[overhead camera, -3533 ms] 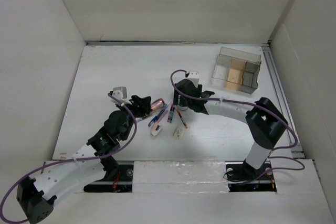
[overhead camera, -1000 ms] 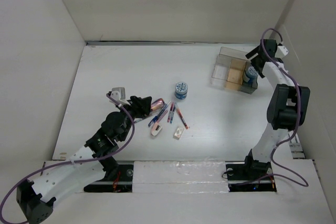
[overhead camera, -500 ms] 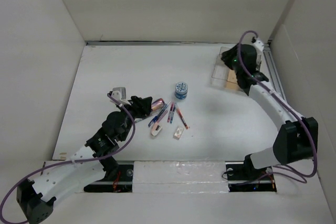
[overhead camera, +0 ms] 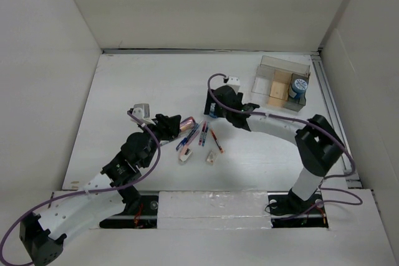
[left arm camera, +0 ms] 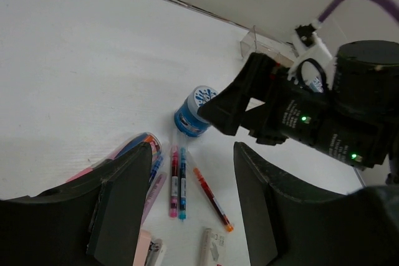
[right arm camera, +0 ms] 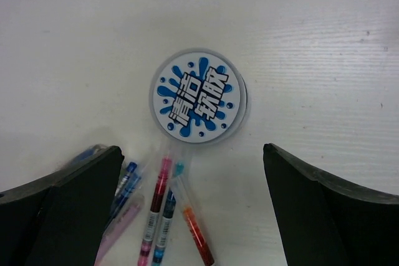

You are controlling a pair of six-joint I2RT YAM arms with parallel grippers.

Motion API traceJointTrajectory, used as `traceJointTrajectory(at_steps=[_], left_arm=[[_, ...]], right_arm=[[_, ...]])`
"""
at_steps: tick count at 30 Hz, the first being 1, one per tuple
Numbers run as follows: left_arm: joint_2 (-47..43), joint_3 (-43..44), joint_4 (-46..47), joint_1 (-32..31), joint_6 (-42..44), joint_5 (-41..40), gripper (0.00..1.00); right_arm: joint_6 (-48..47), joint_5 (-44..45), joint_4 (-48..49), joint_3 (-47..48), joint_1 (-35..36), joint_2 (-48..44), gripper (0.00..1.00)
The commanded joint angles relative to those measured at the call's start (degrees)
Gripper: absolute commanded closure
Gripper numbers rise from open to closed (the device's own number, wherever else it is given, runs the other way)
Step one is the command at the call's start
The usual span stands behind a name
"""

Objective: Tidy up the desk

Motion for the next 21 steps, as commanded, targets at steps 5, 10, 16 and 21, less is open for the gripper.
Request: traceJointTrajectory(at_steps=[5,10,16,21], left_arm=[[-0.19,1.63,2.06,0.14,-0.03,0.38,0.49],[-0.10,1.72,2.15,0.14,-0.12,1.00,0.49],[-0.18,1.46,2.86,0.14,-0.12,2.14,0.49],[0.08,1.63,2.77,0.14,-0.12,2.23,0.49]], right_arm=[[-1.32,8.44,-4.11,10.32,1.93,9.50,0.01],[-1.05,10.20,-4.54,14.19,0.09,13.03,0.04],[0.09,10.73,-7.53,19.99,-1.06,16.72,0.19],[0.79,10.73,-8.76,20.96,-1.06,15.23,0.50]])
